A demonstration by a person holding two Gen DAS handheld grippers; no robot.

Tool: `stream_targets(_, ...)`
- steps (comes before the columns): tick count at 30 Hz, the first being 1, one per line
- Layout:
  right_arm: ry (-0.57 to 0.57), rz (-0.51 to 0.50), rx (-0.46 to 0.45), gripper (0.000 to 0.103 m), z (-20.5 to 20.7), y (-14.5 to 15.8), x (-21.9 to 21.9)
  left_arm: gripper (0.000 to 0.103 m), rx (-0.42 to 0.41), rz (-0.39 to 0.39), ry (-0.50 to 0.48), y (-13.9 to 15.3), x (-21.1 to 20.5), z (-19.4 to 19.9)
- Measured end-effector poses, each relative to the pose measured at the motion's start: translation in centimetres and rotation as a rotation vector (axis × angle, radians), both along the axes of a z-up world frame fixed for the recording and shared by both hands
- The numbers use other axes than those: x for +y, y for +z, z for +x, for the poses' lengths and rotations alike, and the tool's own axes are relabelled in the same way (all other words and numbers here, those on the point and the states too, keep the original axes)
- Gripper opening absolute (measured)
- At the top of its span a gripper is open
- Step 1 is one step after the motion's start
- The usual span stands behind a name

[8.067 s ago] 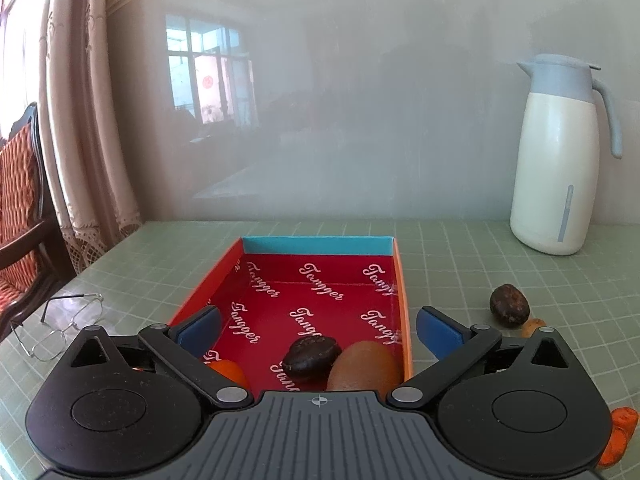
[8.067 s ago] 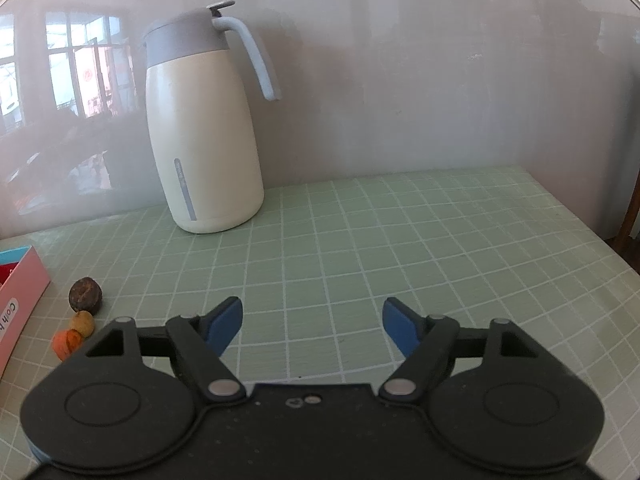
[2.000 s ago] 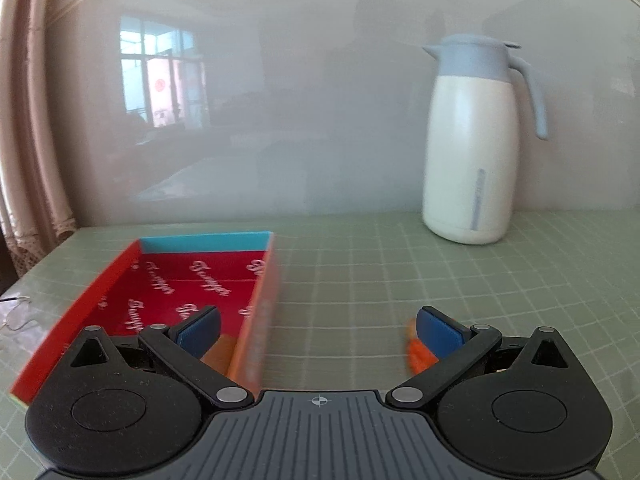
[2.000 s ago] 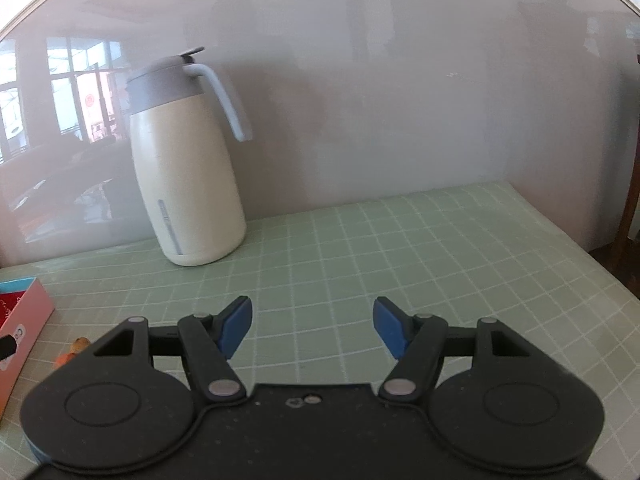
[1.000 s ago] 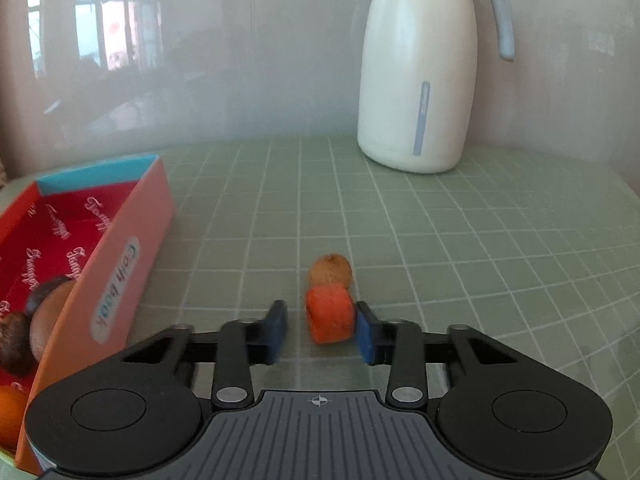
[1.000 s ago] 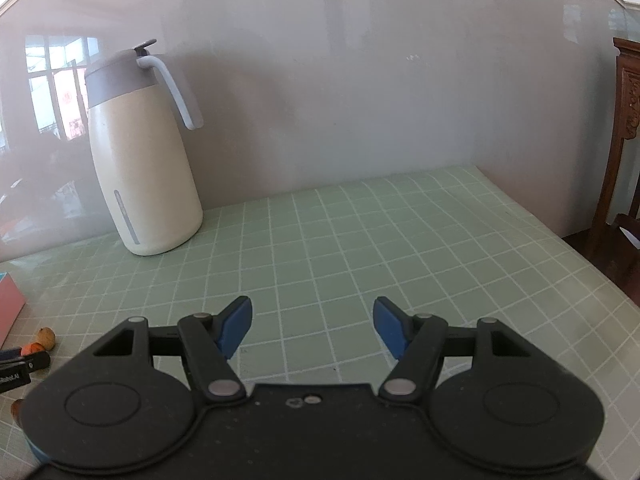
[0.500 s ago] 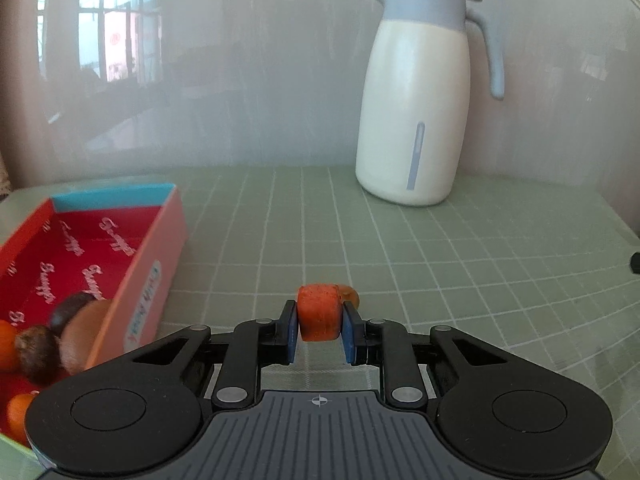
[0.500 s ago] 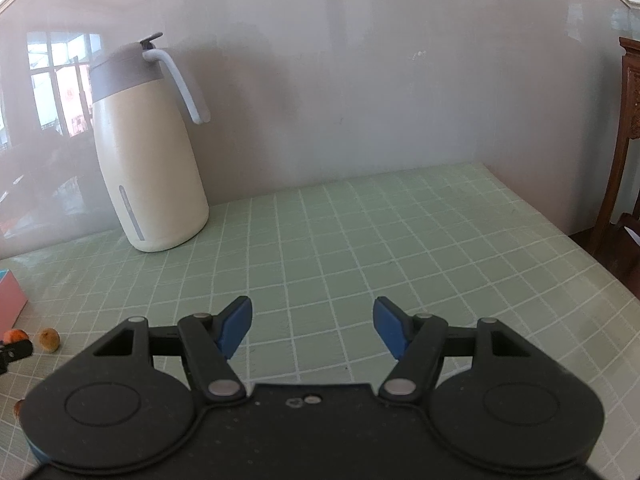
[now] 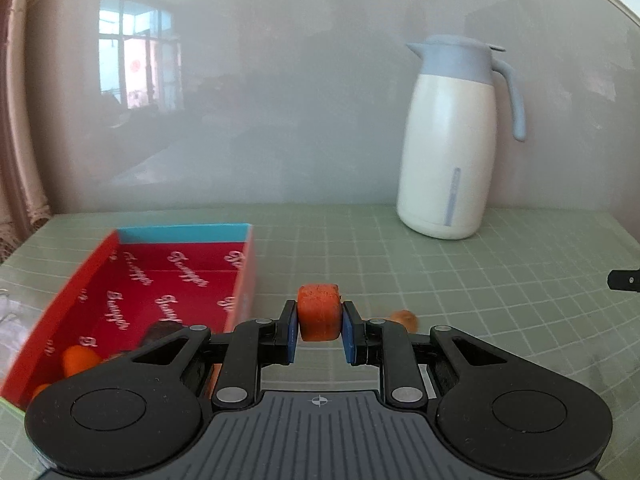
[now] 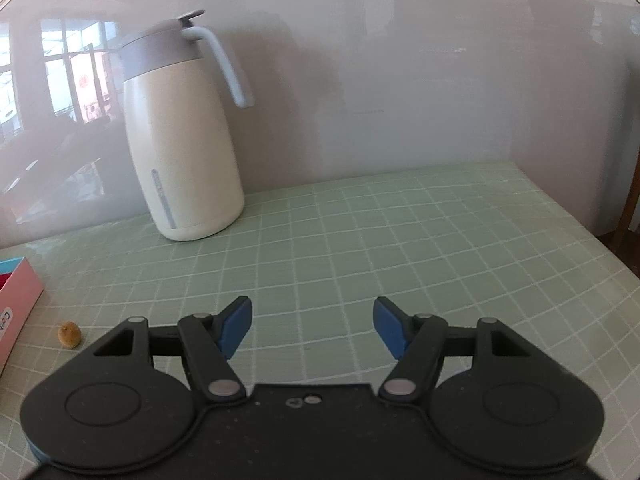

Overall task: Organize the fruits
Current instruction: 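Carry the orange chunk with the left gripper into the box, release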

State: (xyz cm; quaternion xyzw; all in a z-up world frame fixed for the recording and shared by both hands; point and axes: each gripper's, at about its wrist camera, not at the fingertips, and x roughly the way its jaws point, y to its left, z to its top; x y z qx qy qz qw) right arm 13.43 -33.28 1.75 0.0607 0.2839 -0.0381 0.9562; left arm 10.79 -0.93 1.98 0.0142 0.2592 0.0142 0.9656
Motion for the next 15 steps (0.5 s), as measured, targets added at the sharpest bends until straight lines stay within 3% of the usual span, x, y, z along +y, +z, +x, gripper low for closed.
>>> stream_targets(15,0.051,-0.007,0.015,0.067,1.2,-0.2,3.5,0.023,0.004,-0.003,0.126,-0.2,6.2,-0.7)
